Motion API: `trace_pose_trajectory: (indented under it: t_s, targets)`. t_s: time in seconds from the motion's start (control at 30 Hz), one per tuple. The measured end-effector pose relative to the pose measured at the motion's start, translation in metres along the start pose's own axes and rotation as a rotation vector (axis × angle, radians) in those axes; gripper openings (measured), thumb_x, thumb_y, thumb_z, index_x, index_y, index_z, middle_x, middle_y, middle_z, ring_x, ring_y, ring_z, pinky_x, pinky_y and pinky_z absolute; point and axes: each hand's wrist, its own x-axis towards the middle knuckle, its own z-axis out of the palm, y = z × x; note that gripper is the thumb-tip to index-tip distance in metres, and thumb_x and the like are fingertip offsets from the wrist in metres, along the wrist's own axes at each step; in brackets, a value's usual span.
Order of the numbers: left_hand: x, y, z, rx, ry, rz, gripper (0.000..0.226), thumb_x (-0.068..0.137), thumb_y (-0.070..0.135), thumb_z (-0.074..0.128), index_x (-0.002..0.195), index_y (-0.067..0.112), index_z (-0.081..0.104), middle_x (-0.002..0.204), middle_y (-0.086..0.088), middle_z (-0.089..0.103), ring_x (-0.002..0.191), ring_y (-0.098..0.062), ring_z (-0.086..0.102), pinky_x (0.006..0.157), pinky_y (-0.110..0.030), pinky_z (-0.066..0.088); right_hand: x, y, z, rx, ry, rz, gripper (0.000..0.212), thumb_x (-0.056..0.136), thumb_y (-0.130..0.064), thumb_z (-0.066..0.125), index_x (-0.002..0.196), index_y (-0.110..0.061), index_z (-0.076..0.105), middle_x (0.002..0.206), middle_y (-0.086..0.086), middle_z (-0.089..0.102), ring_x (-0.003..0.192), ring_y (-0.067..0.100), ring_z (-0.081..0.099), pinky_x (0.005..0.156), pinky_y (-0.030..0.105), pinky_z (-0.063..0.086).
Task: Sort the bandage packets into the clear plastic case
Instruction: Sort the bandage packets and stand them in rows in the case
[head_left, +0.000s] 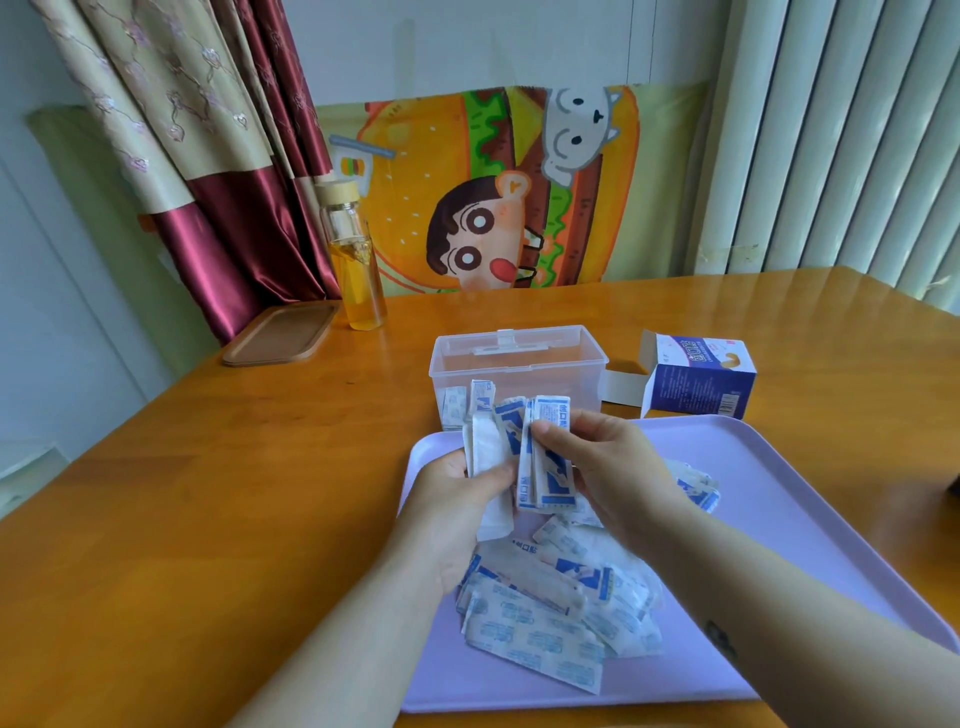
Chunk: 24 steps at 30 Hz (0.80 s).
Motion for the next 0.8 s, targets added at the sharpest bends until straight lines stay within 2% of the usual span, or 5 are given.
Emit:
trace_pose_trajectory:
  t_s: [0.23, 0.33, 0.47, 0.57, 0.8]
  targets:
    - [-0.008, 0.006, 0.003, -0.008, -0.039, -0.033, 0.02, 0.096, 0.01, 0.049, 0.099, 0.016, 0.068, 0.092, -0.005, 0.075, 0.085, -0.02, 0.07, 0.073, -0.032, 0.054, 0.0, 0.001, 0.003, -0.084, -0.01, 0.052, 0.019, 0.09, -0.021, 0.061, 0.099, -0.008, 0.07, 0.091, 0.012, 0.074, 0.084, 0.028, 0.071, 0.083, 0.047, 0.056]
    - [-0.008, 0.009, -0.003, 0.018, -0.113, -0.019, 0.029, 0.101, 0.013, 0.039, 0.098, 0.022, 0.066, 0.1, 0.004, 0.072, 0.101, -0.014, 0.065, 0.087, -0.03, 0.05, 0.002, -0.006, -0.005, 0.011, 0.078, 0.062, 0.017, 0.092, -0.02, 0.058, 0.096, -0.007, 0.068, 0.091, 0.017, 0.072, 0.079, 0.03, 0.067, 0.083, 0.051, 0.054]
    - [-0.001, 0.005, -0.022, 0.744, 0.001, 0.618, 0.034, 0.097, 0.008, 0.044, 0.113, 0.027, 0.068, 0.105, 0.011, 0.056, 0.1, -0.001, 0.051, 0.091, -0.01, 0.034, 0.002, -0.022, -0.021, 0.244, 0.023, 0.186, 0.012, 0.093, -0.017, 0.056, 0.085, -0.009, 0.06, 0.068, 0.008, 0.063, 0.06, 0.019, 0.061, 0.061, 0.033, 0.052]
    - [0.009, 0.005, -0.036, 1.085, 0.103, 1.13, 0.037, 0.082, 0.001, 0.051, 0.108, 0.021, 0.07, 0.091, 0.006, 0.062, 0.091, -0.009, 0.053, 0.109, -0.035, 0.03, 0.001, -0.033, -0.025, 0.337, -0.029, 0.282, 0.011, 0.093, -0.017, 0.054, 0.085, -0.011, 0.057, 0.058, 0.003, 0.057, 0.047, 0.011, 0.057, 0.046, 0.024, 0.049]
    - [0.009, 0.014, -0.04, 1.056, 0.152, 1.431, 0.016, 0.08, 0.009, 0.06, 0.083, 0.022, 0.052, 0.092, 0.008, 0.072, 0.105, -0.013, 0.057, 0.114, -0.042, 0.025, -0.018, -0.045, -0.012, 0.277, -0.28, 0.281, 0.019, 0.094, -0.017, 0.049, 0.086, -0.006, 0.061, 0.07, 0.01, 0.068, 0.059, 0.018, 0.067, 0.058, 0.03, 0.055]
